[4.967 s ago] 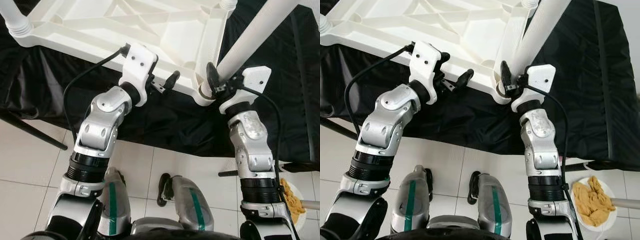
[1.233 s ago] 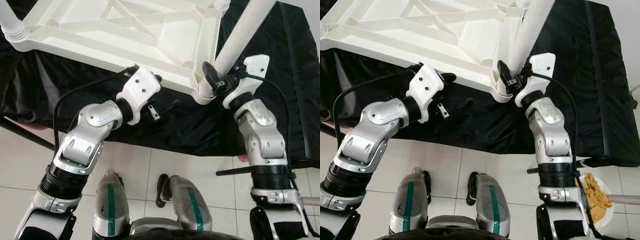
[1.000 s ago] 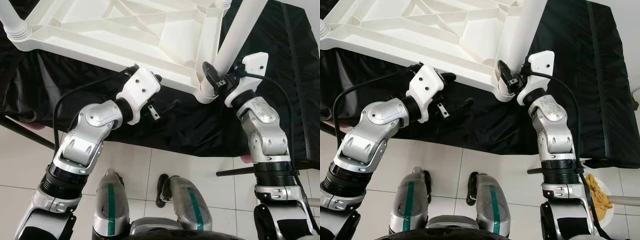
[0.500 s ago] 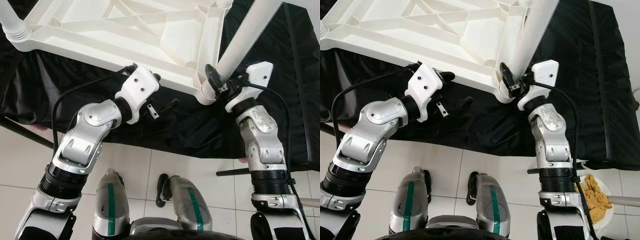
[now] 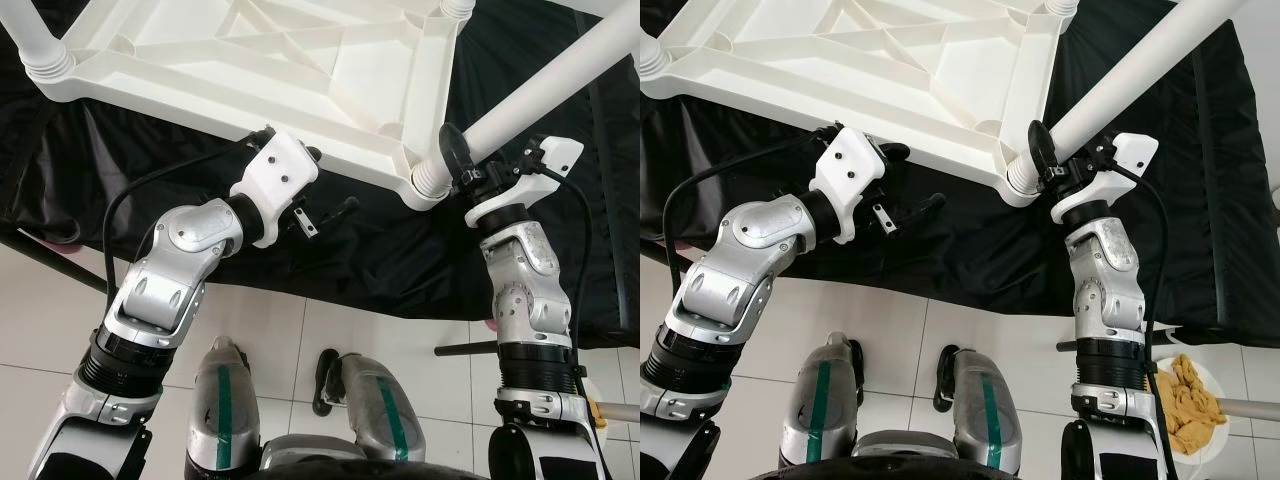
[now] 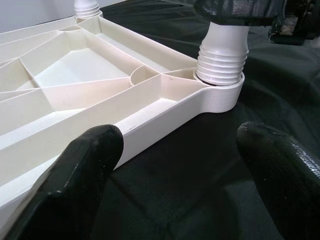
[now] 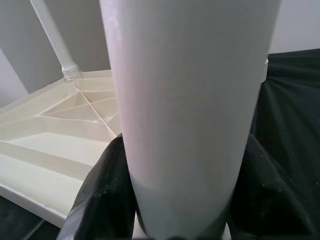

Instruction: Building children table

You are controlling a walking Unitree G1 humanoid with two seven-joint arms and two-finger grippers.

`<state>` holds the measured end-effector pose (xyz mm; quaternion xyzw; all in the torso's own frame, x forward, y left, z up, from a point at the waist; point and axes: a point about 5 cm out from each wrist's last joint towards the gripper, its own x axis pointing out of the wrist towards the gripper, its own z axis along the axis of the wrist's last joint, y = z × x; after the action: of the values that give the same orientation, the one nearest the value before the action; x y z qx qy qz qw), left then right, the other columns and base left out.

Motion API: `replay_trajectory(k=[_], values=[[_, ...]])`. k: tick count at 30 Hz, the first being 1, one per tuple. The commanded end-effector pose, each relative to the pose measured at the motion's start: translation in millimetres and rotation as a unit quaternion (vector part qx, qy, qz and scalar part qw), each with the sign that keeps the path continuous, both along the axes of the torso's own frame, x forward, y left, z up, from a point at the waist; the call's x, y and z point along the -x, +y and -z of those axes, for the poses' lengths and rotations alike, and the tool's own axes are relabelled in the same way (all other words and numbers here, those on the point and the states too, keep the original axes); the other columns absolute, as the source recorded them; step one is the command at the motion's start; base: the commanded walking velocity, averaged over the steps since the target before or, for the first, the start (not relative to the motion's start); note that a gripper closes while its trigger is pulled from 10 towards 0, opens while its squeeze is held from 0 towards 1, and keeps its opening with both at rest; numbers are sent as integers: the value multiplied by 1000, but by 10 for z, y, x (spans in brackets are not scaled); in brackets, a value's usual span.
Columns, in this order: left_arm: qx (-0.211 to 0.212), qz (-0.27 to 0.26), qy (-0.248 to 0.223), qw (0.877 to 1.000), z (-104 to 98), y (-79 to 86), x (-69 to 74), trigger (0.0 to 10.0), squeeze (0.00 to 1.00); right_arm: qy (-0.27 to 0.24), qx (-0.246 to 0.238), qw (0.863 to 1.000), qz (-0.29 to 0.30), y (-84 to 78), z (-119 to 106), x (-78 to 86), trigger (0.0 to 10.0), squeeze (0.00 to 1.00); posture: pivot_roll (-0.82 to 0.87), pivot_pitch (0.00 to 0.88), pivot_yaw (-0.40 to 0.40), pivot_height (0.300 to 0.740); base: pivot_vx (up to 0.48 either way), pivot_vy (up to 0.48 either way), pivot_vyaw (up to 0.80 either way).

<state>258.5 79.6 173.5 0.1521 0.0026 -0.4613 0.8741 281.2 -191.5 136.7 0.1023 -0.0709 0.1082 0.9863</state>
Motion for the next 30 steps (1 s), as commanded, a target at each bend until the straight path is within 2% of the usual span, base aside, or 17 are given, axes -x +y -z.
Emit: replay_trajectory(k=[1, 5, 7, 16, 18, 21, 30], values=[[0, -3, -10, 1000, -31, -13, -5, 10000, 0, 129, 13, 991, 38, -169, 526, 151, 10000, 0, 110, 117, -90, 740, 0, 0, 0], [-1, -4, -11, 1000, -36, -7, -7, 10000, 0, 118, 52, 992, 6, -84, 487, 119, 10000, 0, 113, 115, -88, 740, 0, 0, 0], [-1, -4, -12, 1000, -39, -4, -8, 10000, 0, 113, 60, 992, -20, -15, 437, 53, 10000, 0, 111, 114, -85, 740, 0, 0, 0], [-3, -4, -14, 1000, -46, -2, -9, 10000, 0, 119, 84, 987, -62, 53, 343, -129, 10000, 0, 121, 114, -89, 740, 0, 0, 0], [-3, -4, -14, 1000, -46, -2, -9, 10000, 0, 119, 84, 987, -62, 53, 343, -129, 10000, 0, 121, 114, -89, 740, 0, 0, 0], [-3, -10, -14, 1000, -46, 13, -3, 10000, 0, 118, 98, 983, -104, 84, 342, -129, 10000, 0, 127, 118, -93, 740, 0, 0, 0], [-2, -12, -14, 1000, -50, 26, 0, 10000, 0, 101, 131, 976, -143, 87, 267, -168, 10000, 0, 124, 121, -87, 740, 0, 0, 0]])
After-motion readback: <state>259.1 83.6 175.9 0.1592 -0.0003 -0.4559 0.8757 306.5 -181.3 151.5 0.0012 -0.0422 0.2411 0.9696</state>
